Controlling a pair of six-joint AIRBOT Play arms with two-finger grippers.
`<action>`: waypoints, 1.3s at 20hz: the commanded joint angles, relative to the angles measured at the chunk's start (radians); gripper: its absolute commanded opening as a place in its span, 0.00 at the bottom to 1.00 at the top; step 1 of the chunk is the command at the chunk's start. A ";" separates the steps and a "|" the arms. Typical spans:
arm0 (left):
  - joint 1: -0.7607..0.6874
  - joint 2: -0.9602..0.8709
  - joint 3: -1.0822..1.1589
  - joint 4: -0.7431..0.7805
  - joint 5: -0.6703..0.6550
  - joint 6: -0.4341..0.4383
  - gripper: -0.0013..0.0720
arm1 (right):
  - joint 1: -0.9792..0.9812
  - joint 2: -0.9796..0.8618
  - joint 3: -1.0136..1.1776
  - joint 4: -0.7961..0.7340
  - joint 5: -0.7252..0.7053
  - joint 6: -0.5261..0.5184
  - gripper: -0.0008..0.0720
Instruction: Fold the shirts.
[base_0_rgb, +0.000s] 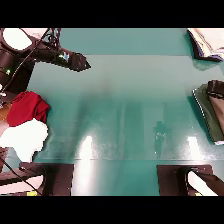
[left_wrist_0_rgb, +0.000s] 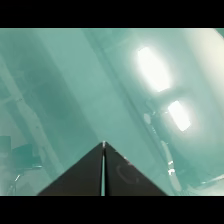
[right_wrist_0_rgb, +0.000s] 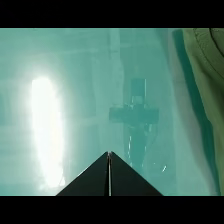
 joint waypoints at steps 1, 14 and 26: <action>0.000 0.000 0.000 0.000 0.001 0.000 0.05 | 0.002 0.001 0.000 0.002 0.005 0.000 0.03; 0.000 0.000 0.000 -0.003 0.005 0.000 0.05 | 0.002 0.001 0.000 0.002 0.023 0.000 0.03; 0.369 0.088 -0.019 0.704 -0.268 -0.240 0.92 | 0.002 0.001 -0.001 0.002 0.031 0.000 0.03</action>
